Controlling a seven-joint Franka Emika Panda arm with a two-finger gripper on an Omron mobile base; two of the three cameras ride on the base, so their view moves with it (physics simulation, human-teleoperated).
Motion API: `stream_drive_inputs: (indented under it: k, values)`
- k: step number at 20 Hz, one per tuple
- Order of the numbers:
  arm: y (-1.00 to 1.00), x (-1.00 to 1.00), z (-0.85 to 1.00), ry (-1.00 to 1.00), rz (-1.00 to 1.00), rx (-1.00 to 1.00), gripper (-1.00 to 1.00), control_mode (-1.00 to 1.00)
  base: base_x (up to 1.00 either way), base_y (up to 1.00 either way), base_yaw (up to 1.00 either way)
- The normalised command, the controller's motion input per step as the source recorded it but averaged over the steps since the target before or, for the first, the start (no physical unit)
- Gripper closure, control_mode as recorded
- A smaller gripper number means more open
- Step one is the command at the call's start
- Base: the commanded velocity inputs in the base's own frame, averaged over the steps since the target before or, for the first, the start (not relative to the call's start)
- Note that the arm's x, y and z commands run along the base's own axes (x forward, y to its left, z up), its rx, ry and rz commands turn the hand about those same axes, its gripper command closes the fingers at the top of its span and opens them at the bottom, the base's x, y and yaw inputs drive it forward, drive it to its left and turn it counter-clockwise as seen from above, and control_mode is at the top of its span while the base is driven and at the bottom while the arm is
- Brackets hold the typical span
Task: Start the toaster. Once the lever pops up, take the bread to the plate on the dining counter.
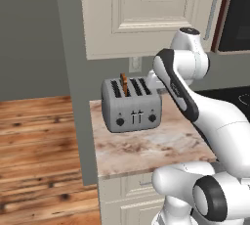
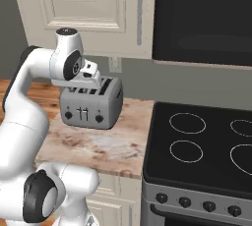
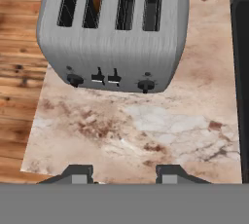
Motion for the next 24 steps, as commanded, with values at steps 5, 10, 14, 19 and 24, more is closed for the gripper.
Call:
stream_drive_inputs:
  k: [5,10,14,19,24]
  values:
    - [0.04,0.00,-0.18,0.00,0.00,0.00,-1.00,-1.00,0.00,0.00,0.00]
    - [0.14,0.00,-0.35,0.00,0.00,0.00,-1.00,-1.00,0.00,0.00,0.00]
    - [0.21,0.00,-0.31,0.00,0.00,0.00,-1.00,-1.00,0.00,0.00,0.00]
    - [0.21,0.07,-0.20,-0.01,0.00,0.00,-1.00,-1.00,0.00,0.00,0.00]
    - [0.03,0.08,-0.06,-0.09,0.00,0.00,-1.00,-1.00,0.00,0.00,0.00]
